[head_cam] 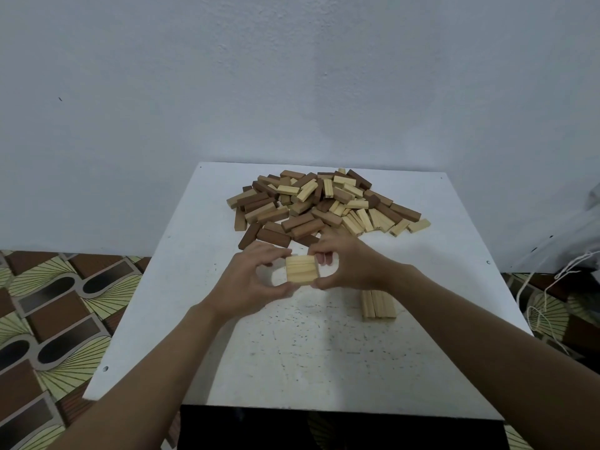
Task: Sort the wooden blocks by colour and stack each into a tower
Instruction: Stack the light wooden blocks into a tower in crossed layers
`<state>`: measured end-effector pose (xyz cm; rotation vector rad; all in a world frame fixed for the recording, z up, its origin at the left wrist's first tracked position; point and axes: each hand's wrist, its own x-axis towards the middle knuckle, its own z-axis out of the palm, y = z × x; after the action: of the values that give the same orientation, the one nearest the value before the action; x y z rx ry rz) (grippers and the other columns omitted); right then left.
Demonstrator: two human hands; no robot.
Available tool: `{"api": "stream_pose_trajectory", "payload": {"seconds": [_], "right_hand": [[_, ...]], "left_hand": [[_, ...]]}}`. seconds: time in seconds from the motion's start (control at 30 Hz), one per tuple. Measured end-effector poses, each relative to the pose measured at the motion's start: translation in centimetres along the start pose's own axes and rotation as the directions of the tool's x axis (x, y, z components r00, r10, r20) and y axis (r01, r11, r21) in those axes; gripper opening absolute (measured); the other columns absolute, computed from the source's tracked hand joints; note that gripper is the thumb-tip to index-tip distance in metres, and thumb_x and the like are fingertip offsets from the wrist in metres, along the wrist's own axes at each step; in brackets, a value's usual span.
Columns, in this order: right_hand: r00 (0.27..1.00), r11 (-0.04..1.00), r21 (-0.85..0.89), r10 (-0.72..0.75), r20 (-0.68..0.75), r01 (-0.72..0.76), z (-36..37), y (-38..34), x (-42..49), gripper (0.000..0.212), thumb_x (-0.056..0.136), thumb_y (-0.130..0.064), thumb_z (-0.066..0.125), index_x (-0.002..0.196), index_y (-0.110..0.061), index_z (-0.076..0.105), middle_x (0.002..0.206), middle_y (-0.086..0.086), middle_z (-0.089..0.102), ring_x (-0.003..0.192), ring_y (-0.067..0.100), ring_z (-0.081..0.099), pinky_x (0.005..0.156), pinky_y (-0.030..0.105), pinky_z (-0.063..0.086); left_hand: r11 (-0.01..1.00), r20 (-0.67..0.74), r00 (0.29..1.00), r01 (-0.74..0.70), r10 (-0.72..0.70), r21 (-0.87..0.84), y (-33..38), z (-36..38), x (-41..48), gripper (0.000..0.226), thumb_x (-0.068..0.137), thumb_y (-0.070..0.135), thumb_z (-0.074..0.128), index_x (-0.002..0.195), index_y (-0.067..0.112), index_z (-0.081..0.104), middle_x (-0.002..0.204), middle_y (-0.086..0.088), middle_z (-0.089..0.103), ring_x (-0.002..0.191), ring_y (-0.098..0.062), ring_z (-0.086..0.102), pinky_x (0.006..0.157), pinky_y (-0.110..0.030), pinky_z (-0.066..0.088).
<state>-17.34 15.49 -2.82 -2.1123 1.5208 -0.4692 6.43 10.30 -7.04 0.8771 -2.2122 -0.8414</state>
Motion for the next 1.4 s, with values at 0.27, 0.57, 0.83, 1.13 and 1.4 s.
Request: {"api": "stream_pose_trajectory", "payload": {"seconds": [0.27, 0.57, 0.83, 1.13, 1.4], "right_hand": [[0.989, 0.997, 0.053, 0.059, -0.136, -0.052, -3.4, 2.1, -5.3, 0.040, 0.075, -0.038, 0.084, 0.109, -0.032, 0.065, 0.091, -0.014, 0.058, 0.086, 0.013, 0.053, 0.067, 0.015, 0.043], [0.966, 0.969, 0.038, 0.246, -0.083, -0.243, -3.7, 4.1, -10.6, 0.052, 0.075, -0.039, 0.085, 0.122, -0.027, 0.066, 0.101, -0.014, 0.054, 0.094, 0.007, 0.051, 0.082, 0.026, 0.051], [0.959, 0.964, 0.041, 0.267, -0.092, -0.264, -3.0, 5.2, -12.0, 0.052, 0.072, -0.043, 0.086, 0.119, -0.031, 0.067, 0.103, -0.017, 0.055, 0.097, 0.008, 0.052, 0.083, 0.031, 0.053], [0.964, 0.969, 0.052, 0.247, -0.099, -0.243, -2.6, 5.5, -11.9, 0.050, 0.068, -0.046, 0.087, 0.112, -0.032, 0.068, 0.098, -0.014, 0.056, 0.094, 0.009, 0.051, 0.080, 0.035, 0.052], [0.962, 0.964, 0.025, 0.266, -0.056, -0.265, -2.6, 5.5, -11.4, 0.052, 0.069, -0.048, 0.087, 0.114, -0.031, 0.068, 0.099, -0.012, 0.056, 0.093, 0.013, 0.052, 0.079, 0.034, 0.053]], "left_hand": [[0.991, 0.064, 0.993, -0.093, 0.100, -0.096, 4.3, 2.5, 2.8, 0.056, 0.074, 0.030, 0.092, 0.126, 0.022, 0.072, 0.118, 0.017, 0.069, 0.119, -0.013, 0.057, 0.096, -0.023, 0.046], [0.992, 0.154, 0.983, -0.082, 0.096, -0.095, 6.5, 7.6, 2.8, 0.062, 0.072, 0.031, 0.092, 0.128, 0.018, 0.071, 0.118, 0.017, 0.067, 0.115, 0.000, 0.054, 0.093, -0.012, 0.042], [0.996, 0.198, 0.979, -0.031, 0.047, -0.086, 6.8, 9.4, 2.0, 0.063, 0.075, 0.029, 0.090, 0.133, 0.022, 0.067, 0.119, 0.021, 0.064, 0.120, -0.006, 0.050, 0.093, -0.010, 0.037], [0.991, 0.184, 0.983, 0.036, -0.012, -0.128, 6.3, 9.7, 1.5, 0.065, 0.072, 0.028, 0.092, 0.132, 0.024, 0.068, 0.115, 0.021, 0.064, 0.123, -0.010, 0.049, 0.097, -0.011, 0.037], [0.989, 0.192, 0.981, 0.044, -0.015, -0.144, 6.1, 10.0, 1.2, 0.068, 0.069, 0.046, 0.084, 0.131, 0.024, 0.069, 0.115, 0.020, 0.065, 0.122, -0.017, 0.051, 0.101, -0.032, 0.047]]}}
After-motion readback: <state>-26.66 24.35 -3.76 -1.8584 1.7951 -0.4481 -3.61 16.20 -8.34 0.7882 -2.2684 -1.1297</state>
